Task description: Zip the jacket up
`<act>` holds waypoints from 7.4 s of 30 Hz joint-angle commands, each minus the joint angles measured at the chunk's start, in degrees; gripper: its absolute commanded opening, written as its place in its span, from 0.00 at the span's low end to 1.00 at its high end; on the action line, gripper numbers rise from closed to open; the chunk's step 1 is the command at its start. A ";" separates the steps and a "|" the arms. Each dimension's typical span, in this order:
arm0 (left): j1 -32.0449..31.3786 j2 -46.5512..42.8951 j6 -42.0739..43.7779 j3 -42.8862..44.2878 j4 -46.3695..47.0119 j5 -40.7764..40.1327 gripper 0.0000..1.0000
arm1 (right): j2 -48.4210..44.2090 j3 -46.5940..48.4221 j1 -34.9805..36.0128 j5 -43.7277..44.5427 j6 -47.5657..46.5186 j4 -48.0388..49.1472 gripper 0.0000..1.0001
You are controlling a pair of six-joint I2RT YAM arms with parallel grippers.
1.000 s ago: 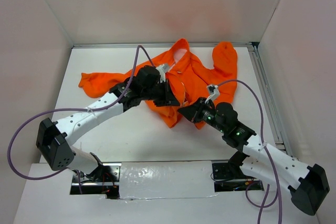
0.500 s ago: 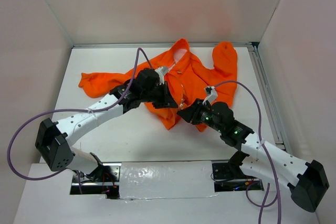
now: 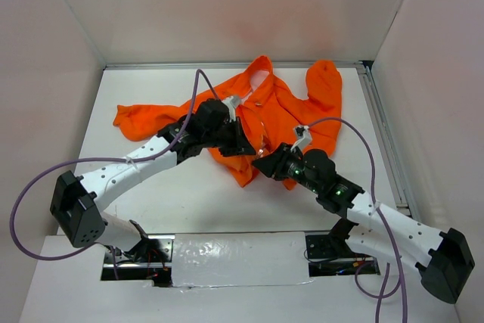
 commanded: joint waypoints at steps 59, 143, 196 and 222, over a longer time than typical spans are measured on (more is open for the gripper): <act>-9.03 -11.40 11.00 -17.70 5.79 -4.36 0.00 | 1.79 17.97 -1.93 12.05 7.62 -23.78 0.00; -14.31 -17.46 -3.68 -23.41 -15.31 -8.14 0.00 | 18.41 15.34 19.60 13.20 -23.42 -20.98 0.42; -13.78 5.72 -5.08 -19.72 -13.02 -7.61 0.58 | 15.24 10.85 14.59 6.17 -22.09 -19.93 0.60; 2.12 23.87 33.16 32.65 -1.67 7.49 0.00 | -11.75 6.10 -6.41 36.93 7.26 -33.28 0.83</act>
